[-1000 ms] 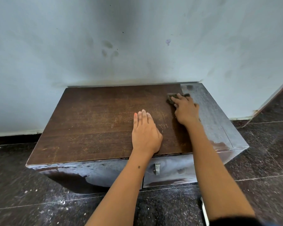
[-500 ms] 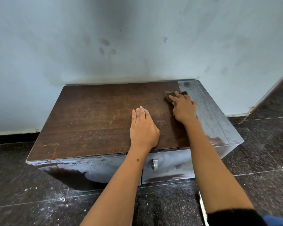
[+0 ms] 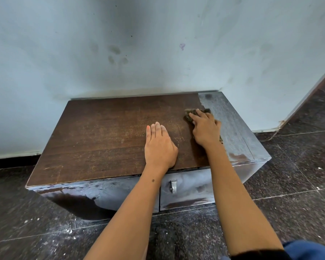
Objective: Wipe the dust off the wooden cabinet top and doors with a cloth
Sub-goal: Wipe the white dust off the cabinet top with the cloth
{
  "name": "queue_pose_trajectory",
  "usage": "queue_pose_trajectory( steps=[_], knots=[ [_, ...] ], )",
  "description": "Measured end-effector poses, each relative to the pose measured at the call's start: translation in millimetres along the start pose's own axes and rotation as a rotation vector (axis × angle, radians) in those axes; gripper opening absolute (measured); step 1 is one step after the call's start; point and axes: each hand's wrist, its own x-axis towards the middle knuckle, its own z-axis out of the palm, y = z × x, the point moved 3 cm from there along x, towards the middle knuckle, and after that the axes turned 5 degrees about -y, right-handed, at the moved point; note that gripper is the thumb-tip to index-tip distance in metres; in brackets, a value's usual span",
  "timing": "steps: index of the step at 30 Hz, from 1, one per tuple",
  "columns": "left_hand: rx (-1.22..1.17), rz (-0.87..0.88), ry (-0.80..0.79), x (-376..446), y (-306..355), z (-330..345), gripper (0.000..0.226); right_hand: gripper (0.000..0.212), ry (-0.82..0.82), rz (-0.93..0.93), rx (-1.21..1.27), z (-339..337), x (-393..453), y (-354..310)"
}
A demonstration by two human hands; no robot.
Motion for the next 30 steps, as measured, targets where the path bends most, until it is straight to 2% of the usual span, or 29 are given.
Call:
queue_pose_trajectory(
  steps=[8, 17, 25, 30],
  knots=[
    [0.005, -0.001, 0.011, -0.1, 0.3, 1.6, 0.056, 0.04, 0.12, 0.03, 0.036, 4.1, -91.4, 21.9],
    [0.013, -0.002, 0.004, 0.3, -0.7, 1.9, 0.056, 0.042, -0.017, -0.005, 0.015, -3.0, -17.6, 8.5],
    [0.029, -0.002, 0.008, 1.9, -1.2, 4.1, 0.056, 0.043, 0.111, 0.005, 0.052, 2.2, -106.0, 24.5],
    [0.03, -0.002, 0.008, 1.6, -1.0, 3.7, 0.056, 0.043, 0.051, 0.005, 0.05, -0.5, -73.1, 16.7]
  ],
)
